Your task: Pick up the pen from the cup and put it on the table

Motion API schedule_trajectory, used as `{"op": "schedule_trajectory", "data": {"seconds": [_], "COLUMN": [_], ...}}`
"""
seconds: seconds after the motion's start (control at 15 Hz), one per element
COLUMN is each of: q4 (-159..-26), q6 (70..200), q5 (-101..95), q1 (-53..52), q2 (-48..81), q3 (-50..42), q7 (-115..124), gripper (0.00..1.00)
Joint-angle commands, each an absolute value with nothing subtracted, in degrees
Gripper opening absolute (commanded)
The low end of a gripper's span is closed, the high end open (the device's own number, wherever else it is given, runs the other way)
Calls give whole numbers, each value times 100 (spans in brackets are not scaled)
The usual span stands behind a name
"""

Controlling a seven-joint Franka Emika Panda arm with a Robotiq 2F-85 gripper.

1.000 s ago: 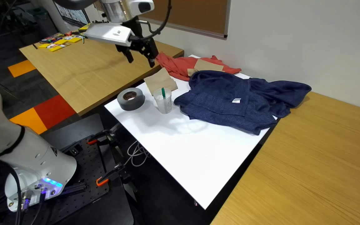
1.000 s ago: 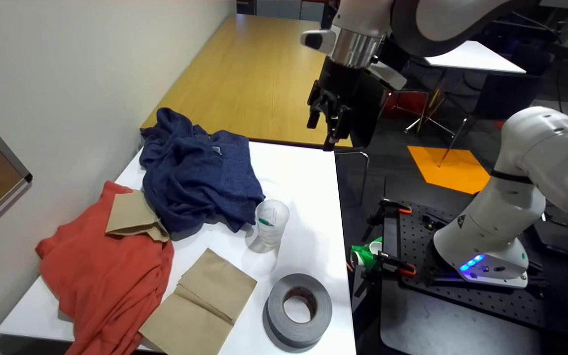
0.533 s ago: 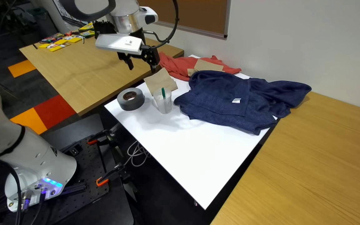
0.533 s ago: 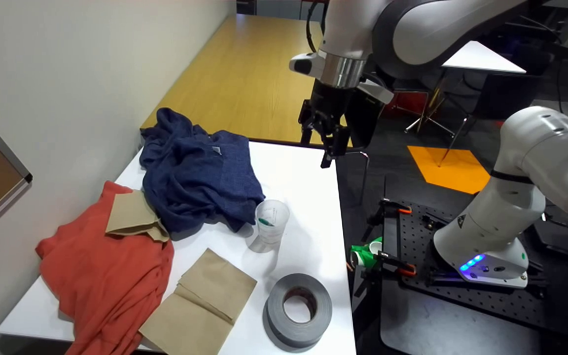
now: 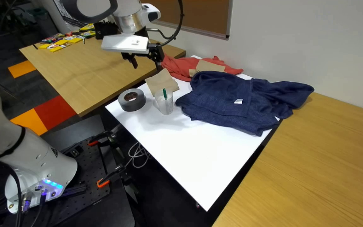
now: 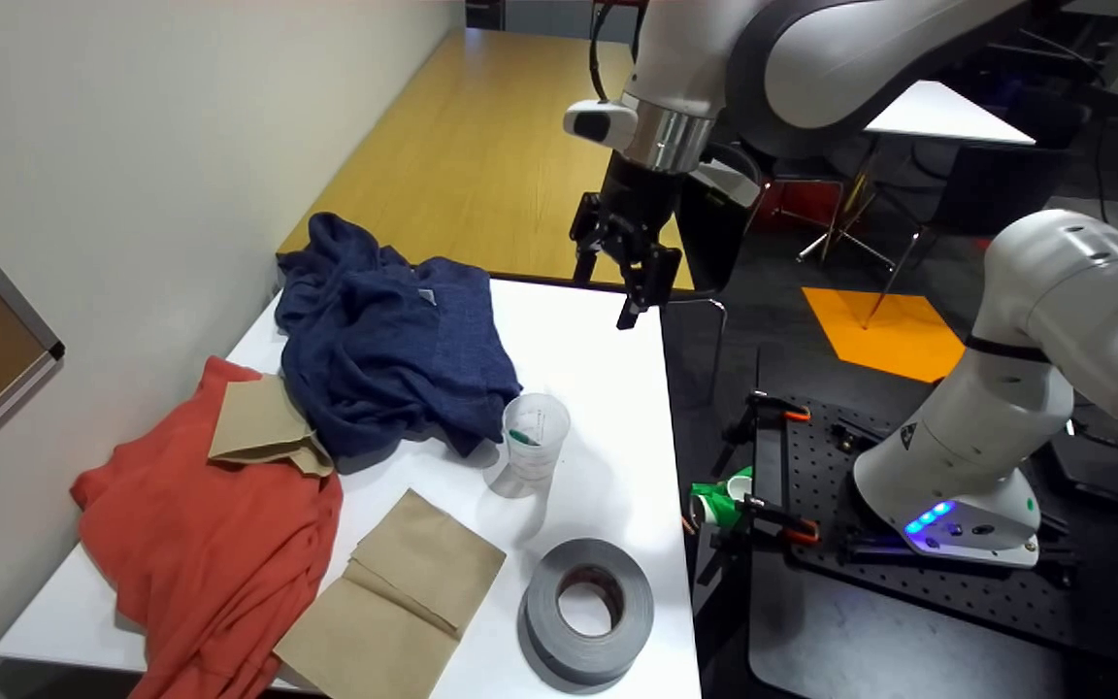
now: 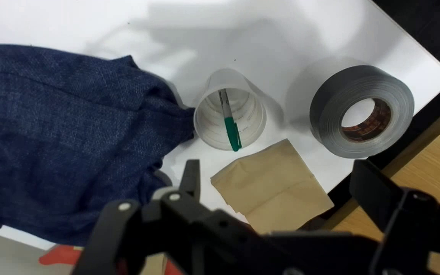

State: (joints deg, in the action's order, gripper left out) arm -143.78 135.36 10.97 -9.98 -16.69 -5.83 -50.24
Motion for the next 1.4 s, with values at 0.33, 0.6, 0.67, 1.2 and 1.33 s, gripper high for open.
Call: {"op": "schedule_trajectory", "data": {"seconds": [0.33,0.6,0.67,1.2,1.33], "q4": [-14263,-14178,-14144,-13801,-13702], "q6": [14445,14931,14992,14949,14934], "q5": [2189,2660,2749,2935,2924], "q1": [-1166,-1088,-1055,-619,-502], "q2": [-741,-283,-170,508,676], "q3": [-456,-330,-279,152,245], "q7": [-7449,-8152,-8259,-8401,-8383], "gripper": [100,100,100,75,74]}}
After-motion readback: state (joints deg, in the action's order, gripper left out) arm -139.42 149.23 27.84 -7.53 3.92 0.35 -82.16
